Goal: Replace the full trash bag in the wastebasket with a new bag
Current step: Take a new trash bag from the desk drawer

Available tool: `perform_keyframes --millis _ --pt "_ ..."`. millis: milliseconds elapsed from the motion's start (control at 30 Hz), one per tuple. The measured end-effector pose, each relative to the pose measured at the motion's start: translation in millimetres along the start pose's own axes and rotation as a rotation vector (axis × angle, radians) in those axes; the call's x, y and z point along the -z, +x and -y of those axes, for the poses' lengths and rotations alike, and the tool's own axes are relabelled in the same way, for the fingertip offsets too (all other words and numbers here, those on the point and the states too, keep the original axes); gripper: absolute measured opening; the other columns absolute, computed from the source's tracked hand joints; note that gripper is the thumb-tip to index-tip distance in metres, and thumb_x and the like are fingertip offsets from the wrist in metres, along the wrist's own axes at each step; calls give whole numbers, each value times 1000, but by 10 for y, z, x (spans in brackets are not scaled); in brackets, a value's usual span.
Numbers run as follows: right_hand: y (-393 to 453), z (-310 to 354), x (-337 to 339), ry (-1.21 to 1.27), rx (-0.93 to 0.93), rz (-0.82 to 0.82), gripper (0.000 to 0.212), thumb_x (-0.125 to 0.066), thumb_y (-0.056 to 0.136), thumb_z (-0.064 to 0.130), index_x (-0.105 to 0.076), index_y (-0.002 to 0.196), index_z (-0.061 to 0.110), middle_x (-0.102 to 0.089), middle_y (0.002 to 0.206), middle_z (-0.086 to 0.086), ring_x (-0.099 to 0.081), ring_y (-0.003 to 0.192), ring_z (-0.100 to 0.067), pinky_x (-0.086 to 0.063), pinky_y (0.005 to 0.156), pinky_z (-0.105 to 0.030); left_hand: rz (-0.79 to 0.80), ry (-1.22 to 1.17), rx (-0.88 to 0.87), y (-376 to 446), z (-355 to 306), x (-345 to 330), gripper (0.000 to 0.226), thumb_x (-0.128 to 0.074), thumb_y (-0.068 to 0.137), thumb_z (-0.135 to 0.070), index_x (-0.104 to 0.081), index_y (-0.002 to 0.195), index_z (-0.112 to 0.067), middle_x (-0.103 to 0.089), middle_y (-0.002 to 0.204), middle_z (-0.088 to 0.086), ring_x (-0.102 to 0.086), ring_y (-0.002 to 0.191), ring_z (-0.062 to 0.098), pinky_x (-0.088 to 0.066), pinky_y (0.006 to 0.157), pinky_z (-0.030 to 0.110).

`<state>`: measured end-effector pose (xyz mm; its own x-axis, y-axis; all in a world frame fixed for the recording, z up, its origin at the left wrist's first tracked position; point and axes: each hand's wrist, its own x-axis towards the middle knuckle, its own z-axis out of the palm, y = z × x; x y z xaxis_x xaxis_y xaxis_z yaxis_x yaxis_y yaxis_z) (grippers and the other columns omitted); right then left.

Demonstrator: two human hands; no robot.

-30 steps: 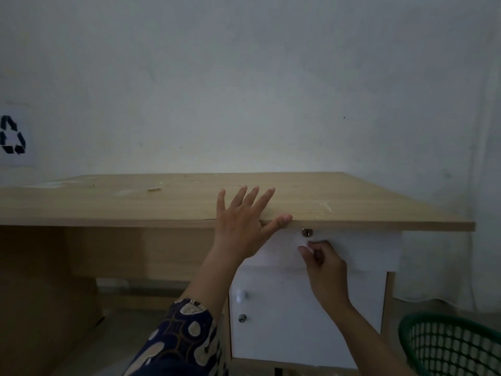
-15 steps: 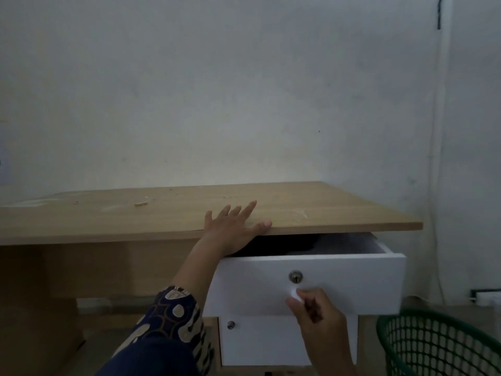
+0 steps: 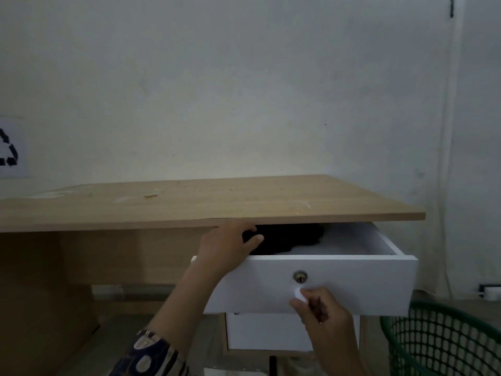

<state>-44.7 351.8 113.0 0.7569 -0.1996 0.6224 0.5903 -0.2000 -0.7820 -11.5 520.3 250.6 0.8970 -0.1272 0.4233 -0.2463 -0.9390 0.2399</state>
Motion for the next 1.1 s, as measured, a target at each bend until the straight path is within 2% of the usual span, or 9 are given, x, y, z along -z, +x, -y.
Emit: perform_keyframes --millis 167,300,367,467,600,767,900,967,1100 --pt "-8 -7 -1 5 -20 18 22 -76 69 32 -63 69 50 -62 60 4 -53 51 -9 -46 52 -22 325 40 131 45 69 0 58 -26 91 -60 -19 144 -36 -32 151 4 -31 136 28 -28 111 40" --pt "9 -18 -4 34 -46 16 39 -67 40 73 -63 68 46 -61 63 -9 -51 48 -8 -45 50 -24 506 -38 173 217 77 -22 71 -24 84 -71 -7 145 -38 -11 157 1 -9 144 26 -6 118 43" --pt "11 -25 -9 20 -62 2 37 -70 40 69 -64 67 45 -58 54 -9 -49 47 -7 -46 51 -26 517 -154 217 290 65 -34 75 -26 82 -73 -17 145 -33 -15 156 0 -16 143 25 -10 118 42" --pt "4 -36 11 21 -66 10 34 -73 46 67 -64 66 42 -57 52 -3 -48 47 -10 -46 50 -24 525 -290 295 321 28 -46 79 -28 83 -71 -34 141 -19 -28 152 5 -28 138 26 -19 113 38" --pt "5 -24 23 -3 -81 44 22 -80 67 25 -64 68 41 -58 53 -1 -49 48 -8 -47 54 -31 523 -224 220 250 34 -2 74 -28 83 -71 -59 119 -15 -52 134 7 -49 118 25 -34 101 35" --pt "-7 9 -15 51 -76 5 20 -75 56 57 -63 67 45 -58 53 0 -49 49 -13 -45 52 -28 216 -197 27 99 115 138 52 -39 85 -62 -46 60 -17 -45 60 1 -40 54 16 -29 57 26" --pt "-26 16 -19 65 -94 0 40 -68 43 76 -63 69 46 -61 55 1 -50 47 -10 -46 50 -24 126 -130 -81 63 72 147 43 -47 87 -53 -54 65 -16 -50 82 1 -47 64 15 -38 62 26" --pt "-35 57 -18 67 -120 7 14 -76 62 48 -65 67 40 -59 51 -2 -50 46 -10 -46 49 -24 178 -179 -69 65 27 146 47 -43 89 -52 -47 67 -11 -46 74 4 -41 59 16 -33 59 27" --pt "-32 12 24 10 -125 46 23 -72 73 5 -63 69 26 -59 50 2 -51 46 -7 -47 49 -22 247 -256 31 114 111 82 40 -32 96 -43 -45 76 -11 -48 75 9 -43 66 19 -31 64 30"
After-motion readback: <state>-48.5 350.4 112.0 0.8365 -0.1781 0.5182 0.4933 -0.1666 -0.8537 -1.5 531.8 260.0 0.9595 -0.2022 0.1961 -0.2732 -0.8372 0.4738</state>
